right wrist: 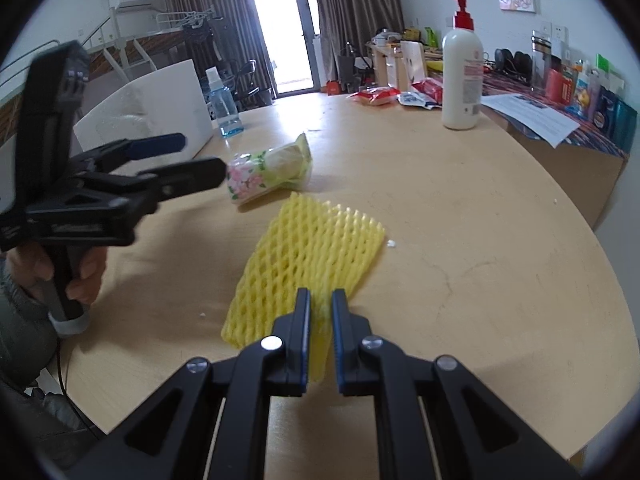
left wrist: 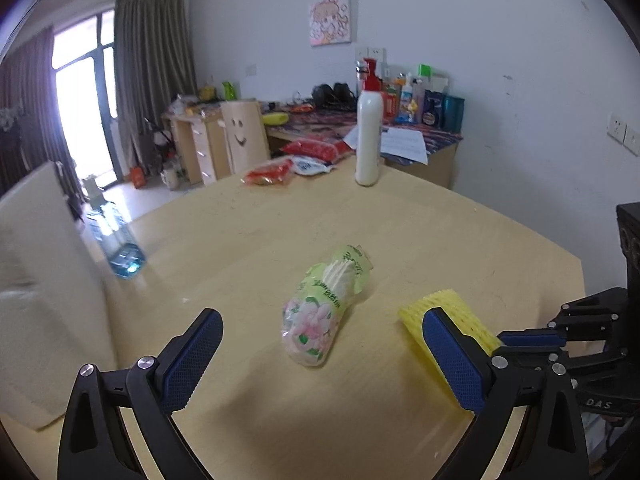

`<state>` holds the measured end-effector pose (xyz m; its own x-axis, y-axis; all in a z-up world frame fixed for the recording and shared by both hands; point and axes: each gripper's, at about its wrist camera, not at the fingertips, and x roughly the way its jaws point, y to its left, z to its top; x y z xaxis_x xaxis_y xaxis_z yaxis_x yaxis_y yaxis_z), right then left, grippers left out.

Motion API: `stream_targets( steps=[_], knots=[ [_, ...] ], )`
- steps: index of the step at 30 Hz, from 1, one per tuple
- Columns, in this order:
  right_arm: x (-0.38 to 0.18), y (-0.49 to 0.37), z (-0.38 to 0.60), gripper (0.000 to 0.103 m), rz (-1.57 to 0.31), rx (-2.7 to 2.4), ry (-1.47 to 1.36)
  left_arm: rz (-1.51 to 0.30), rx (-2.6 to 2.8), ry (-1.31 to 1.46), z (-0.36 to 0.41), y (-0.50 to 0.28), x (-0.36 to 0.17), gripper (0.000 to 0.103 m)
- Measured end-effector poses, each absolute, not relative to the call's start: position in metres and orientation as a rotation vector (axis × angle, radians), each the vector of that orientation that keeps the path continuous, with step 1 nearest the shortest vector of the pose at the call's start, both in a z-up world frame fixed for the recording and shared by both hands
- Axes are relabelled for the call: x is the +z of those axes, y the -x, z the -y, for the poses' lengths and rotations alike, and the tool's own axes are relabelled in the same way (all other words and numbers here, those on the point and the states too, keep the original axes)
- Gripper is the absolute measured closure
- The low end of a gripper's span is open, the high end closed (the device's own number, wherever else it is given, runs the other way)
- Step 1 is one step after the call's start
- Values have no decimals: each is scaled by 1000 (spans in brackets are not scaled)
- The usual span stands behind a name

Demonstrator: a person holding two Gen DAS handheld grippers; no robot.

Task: Organize soft objects
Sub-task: 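Close right gripper on the yellow mesh net while left gripper grasps the snack packet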

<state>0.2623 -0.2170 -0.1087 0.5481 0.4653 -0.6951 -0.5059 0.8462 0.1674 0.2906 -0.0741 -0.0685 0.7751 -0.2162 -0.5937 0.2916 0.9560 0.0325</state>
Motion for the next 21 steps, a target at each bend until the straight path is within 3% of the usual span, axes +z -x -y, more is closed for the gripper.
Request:
stream_targets(
  steps=[10, 13, 18, 21],
  knots=[
    [-111, -262, 222, 90, -809, 568, 40, -717, -325, -83, 73, -329, -90, 34],
    [-111, -261, 222, 90, -809, 568, 39, -768, -340, -83, 74, -337, -97, 46],
    [-111, -261, 222, 90, -807, 568, 39, -810, -345, -50, 72, -344, -101, 78],
    [-110, -261, 223, 90, -802, 563, 31, -833, -358, -49, 74, -346, -103, 83]
  ],
)
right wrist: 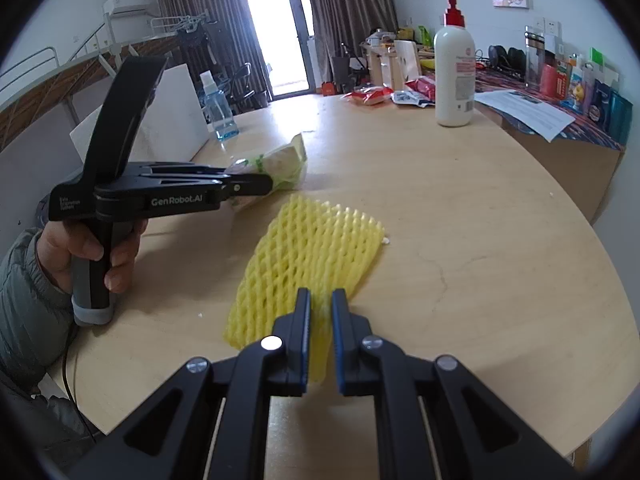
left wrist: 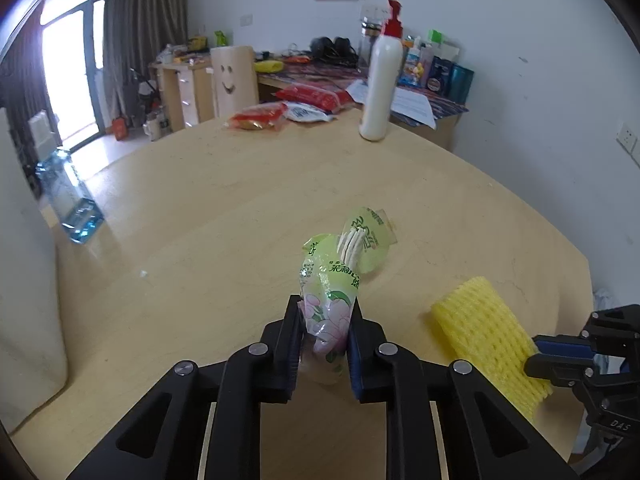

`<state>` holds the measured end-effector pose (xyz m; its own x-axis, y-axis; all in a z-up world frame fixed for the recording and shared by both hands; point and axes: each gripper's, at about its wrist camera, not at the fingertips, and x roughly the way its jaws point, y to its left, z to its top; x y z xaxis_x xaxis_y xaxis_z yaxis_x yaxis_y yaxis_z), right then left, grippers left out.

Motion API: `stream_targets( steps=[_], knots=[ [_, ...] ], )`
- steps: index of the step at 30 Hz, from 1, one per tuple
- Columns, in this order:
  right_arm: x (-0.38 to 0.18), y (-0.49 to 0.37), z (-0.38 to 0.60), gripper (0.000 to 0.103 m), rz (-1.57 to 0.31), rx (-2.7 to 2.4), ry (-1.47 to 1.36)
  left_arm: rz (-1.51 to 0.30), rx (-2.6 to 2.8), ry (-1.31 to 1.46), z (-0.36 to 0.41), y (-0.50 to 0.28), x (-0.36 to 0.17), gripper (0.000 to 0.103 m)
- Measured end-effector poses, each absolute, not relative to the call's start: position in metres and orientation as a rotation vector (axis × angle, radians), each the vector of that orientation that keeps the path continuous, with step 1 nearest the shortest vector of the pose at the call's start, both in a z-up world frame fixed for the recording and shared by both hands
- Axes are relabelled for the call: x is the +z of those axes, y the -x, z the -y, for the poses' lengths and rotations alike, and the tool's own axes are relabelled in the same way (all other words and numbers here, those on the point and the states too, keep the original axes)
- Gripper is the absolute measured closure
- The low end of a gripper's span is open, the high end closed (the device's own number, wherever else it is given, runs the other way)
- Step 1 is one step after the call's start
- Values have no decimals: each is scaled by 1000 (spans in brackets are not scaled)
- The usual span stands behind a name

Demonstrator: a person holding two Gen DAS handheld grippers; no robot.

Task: Organize soft objects
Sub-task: 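Close right gripper on the yellow mesh net while left gripper grasps the snack packet, then carry snack packet with left gripper and yellow net with right gripper to the box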

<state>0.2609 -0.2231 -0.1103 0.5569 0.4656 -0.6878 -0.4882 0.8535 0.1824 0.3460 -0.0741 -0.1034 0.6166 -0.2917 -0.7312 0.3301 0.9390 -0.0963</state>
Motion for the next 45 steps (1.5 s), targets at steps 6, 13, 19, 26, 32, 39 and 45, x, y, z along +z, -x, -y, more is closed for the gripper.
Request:
stream_targets(
  steps=[6, 13, 19, 26, 32, 39, 45],
  knots=[
    [-105, -258, 226, 90, -784, 559, 25, -802, -342, -14, 69, -338, -94, 83],
    [-96, -253, 226, 90, -757, 560, 25, -734, -339, -18, 64, -312, -74, 83],
    [-81, -247, 226, 90, -709, 562, 16, -666, -325, -14, 58, -293, -57, 83],
    [-63, -241, 223, 90, -656, 568, 5, -582, -282, -16, 42, -260, -34, 83],
    [-46, -235, 220, 90, -602, 573, -7, -498, -229, 12, 23, -229, -12, 83],
    [-29, -229, 203, 90, -546, 603, -17, -398, -110, 37, -5, -184, 12, 83],
    [-17, -218, 176, 90, -487, 677, -13, -322, -11, 44, -27, -141, 24, 83]
  ],
)
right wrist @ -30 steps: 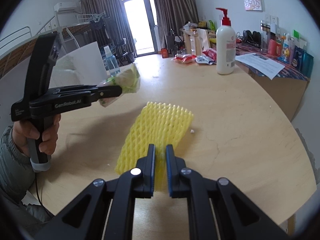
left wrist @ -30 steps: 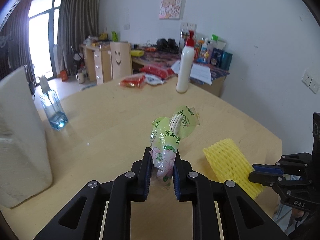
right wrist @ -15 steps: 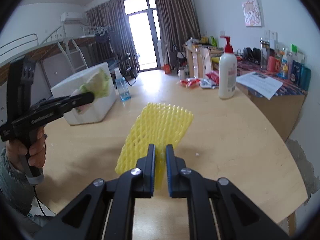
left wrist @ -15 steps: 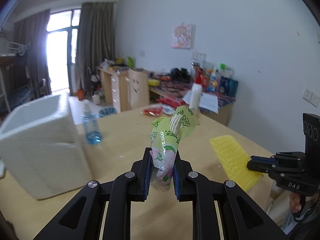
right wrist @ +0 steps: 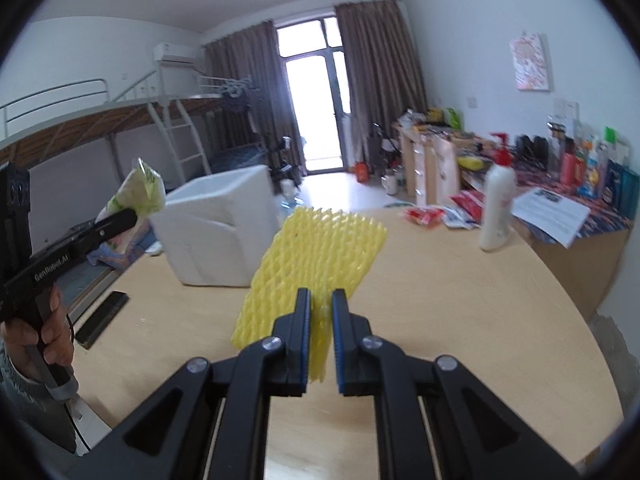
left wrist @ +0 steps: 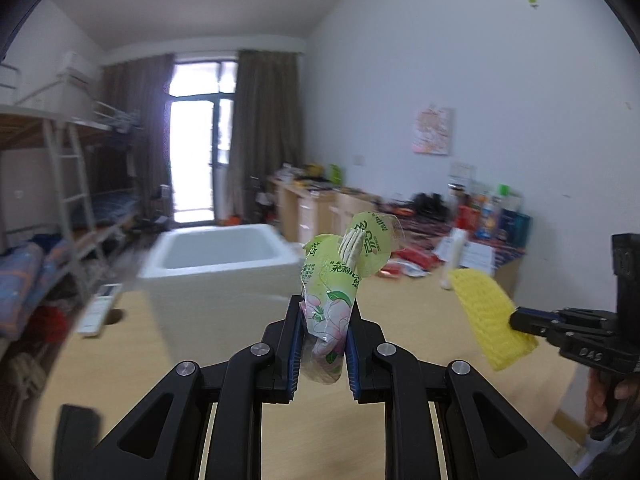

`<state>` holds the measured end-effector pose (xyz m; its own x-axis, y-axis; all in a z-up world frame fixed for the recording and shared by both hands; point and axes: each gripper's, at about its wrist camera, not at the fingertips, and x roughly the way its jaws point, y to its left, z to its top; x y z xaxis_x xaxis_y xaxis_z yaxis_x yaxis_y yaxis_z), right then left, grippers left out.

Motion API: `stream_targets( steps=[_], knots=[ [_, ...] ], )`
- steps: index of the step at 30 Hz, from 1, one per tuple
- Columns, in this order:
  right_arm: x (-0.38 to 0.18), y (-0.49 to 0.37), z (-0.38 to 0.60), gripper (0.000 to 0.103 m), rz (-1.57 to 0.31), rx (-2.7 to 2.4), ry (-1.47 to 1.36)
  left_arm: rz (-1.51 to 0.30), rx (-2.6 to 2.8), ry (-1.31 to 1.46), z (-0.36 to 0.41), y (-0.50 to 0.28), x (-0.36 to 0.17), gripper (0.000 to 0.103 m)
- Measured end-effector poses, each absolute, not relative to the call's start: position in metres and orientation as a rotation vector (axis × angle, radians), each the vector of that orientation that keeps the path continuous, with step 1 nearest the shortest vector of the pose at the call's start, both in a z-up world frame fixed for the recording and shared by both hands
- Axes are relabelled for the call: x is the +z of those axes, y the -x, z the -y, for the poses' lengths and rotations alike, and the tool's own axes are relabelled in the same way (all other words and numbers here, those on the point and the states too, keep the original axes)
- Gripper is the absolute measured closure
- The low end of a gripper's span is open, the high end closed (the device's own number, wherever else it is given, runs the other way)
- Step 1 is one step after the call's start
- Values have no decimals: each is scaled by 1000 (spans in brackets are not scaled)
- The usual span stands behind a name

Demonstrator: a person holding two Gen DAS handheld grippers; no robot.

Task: Organize soft objects
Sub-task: 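Carry snack packet with left gripper and yellow net with right gripper to the box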

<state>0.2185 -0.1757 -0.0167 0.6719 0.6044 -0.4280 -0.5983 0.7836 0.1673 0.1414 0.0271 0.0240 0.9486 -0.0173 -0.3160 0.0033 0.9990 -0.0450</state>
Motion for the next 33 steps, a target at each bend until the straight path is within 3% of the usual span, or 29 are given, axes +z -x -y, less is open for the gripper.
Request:
stream_targets(
  steps=[19, 33],
  knots=[
    [-1, -181, 65, 90, -412, 1004, 93, -226, 334, 53, -81, -48, 26, 83],
    [11, -186, 45, 90, -413, 1029, 103, -197, 368, 77, -99, -36, 32, 83]
  ],
)
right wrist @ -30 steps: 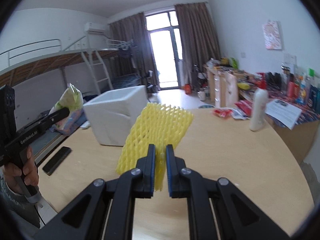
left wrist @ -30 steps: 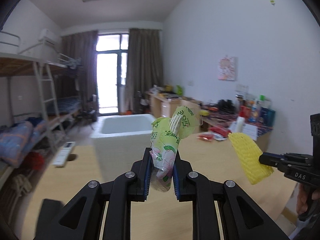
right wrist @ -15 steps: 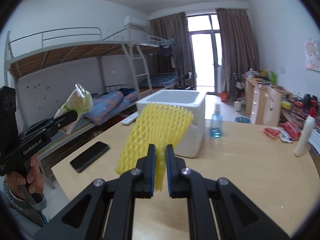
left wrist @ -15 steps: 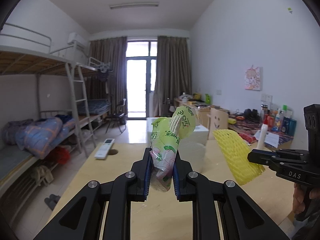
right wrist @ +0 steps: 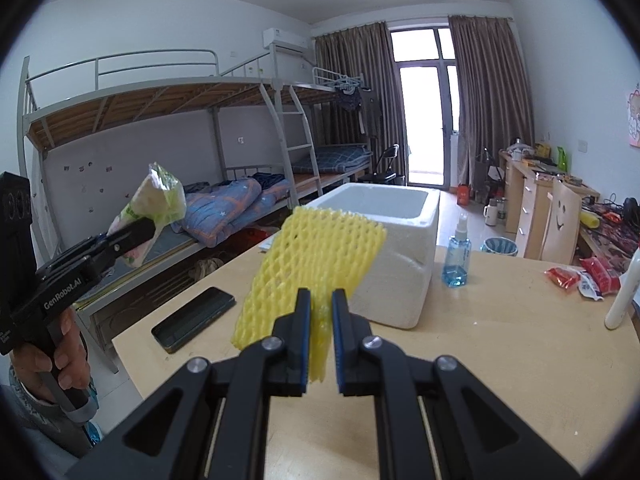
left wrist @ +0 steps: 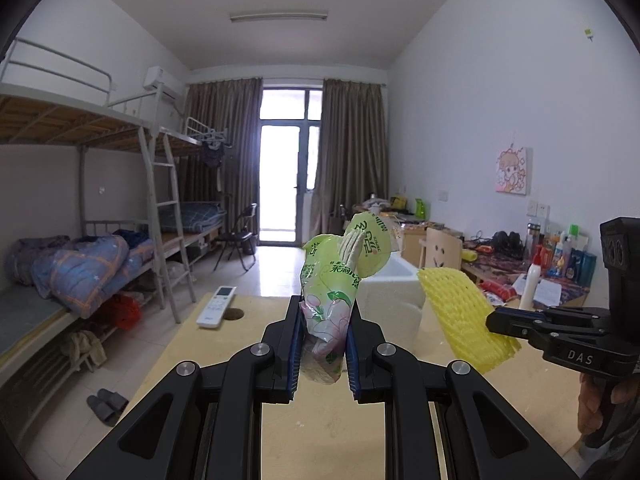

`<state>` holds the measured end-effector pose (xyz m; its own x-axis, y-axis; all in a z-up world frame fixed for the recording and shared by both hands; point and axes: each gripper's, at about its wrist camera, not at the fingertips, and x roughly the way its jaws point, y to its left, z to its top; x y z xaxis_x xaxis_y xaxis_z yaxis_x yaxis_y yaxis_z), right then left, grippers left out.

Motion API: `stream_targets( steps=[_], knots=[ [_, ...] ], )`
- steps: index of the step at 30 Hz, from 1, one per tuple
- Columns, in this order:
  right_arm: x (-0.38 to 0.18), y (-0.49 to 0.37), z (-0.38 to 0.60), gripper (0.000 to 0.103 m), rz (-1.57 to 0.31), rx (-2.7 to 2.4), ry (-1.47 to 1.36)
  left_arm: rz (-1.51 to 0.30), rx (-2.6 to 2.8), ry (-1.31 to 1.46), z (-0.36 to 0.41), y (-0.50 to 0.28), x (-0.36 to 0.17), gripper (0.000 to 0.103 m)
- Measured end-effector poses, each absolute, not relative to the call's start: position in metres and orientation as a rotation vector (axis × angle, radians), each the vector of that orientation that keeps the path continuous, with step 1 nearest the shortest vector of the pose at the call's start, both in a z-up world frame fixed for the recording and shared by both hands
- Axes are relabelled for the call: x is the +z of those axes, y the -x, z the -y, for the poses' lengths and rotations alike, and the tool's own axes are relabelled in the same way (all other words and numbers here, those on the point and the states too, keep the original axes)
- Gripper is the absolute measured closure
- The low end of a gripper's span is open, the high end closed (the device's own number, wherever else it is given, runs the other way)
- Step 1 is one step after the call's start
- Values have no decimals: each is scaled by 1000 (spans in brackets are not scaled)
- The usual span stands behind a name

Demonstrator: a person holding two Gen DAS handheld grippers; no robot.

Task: Organize soft objects
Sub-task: 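Carry snack packet with left gripper and yellow net with right gripper to the box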

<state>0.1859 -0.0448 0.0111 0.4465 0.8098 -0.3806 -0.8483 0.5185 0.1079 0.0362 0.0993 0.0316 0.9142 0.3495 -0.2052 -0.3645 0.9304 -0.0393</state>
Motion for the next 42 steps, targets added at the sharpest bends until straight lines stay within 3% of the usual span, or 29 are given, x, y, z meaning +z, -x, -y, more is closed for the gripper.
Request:
stream_targets(
  steps=[21, 42],
  knots=[
    [63, -237, 1, 90, -377, 992, 117, -227, 333, 79, -135, -111, 79, 83],
    [64, -287, -37, 90, -406, 976, 128, -259, 355, 87, -165, -180, 89, 83]
  ],
)
